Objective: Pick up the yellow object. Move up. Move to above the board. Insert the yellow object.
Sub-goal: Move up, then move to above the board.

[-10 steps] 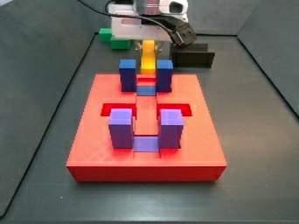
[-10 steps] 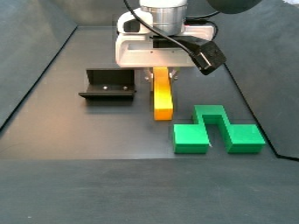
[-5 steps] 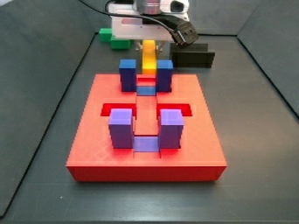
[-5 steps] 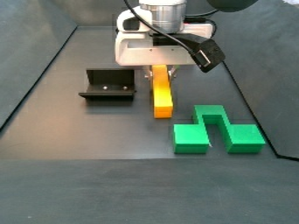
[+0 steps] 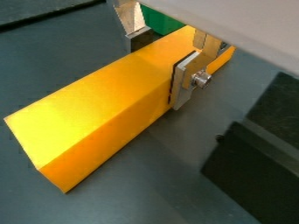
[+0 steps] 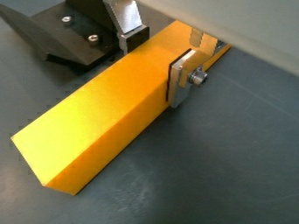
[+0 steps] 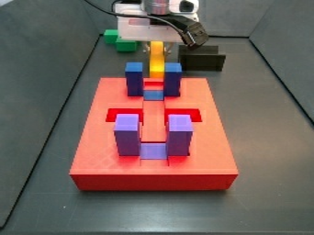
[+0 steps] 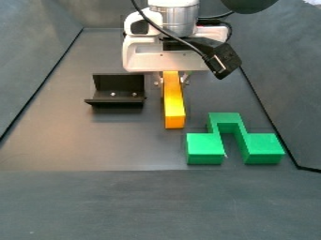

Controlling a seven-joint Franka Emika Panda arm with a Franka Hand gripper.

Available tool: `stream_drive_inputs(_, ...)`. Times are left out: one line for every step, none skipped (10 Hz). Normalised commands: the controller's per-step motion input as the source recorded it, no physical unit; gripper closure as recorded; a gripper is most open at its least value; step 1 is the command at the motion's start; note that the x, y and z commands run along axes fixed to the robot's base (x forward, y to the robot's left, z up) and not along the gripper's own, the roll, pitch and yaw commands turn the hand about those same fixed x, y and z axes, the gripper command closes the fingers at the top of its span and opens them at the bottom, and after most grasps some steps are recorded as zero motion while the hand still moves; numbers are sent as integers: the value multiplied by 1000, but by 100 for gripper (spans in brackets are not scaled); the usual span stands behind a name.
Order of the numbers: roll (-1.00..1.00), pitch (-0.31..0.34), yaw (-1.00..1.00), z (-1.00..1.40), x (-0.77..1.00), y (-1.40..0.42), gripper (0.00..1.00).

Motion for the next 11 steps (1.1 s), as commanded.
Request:
stream_drive_inputs(0, 0, 0, 833, 0, 0, 100)
stream_drive_inputs(-1, -5, -41, 839, 41, -25, 100)
stream_drive_inputs(21, 24, -41, 535, -9, -16, 100)
stream_drive_inputs(39, 15, -31, 323, 1, 0, 100)
stream_drive_inputs(0, 0, 0, 1400, 0, 0, 100)
stream_drive_inputs(-3, 7, 10, 1400, -5, 4, 100)
stream_drive_inputs(19, 21, 2, 1400, -37, 1, 100)
stream_drive_inputs(40, -2, 7, 1400, -17, 1, 100)
stream_drive_inputs(39, 30, 8, 1400, 6, -1, 100)
stream_drive_inputs(32, 45, 7, 1400, 10, -1, 100)
stream_drive_inputs(27, 54, 6, 1400, 6, -6, 100)
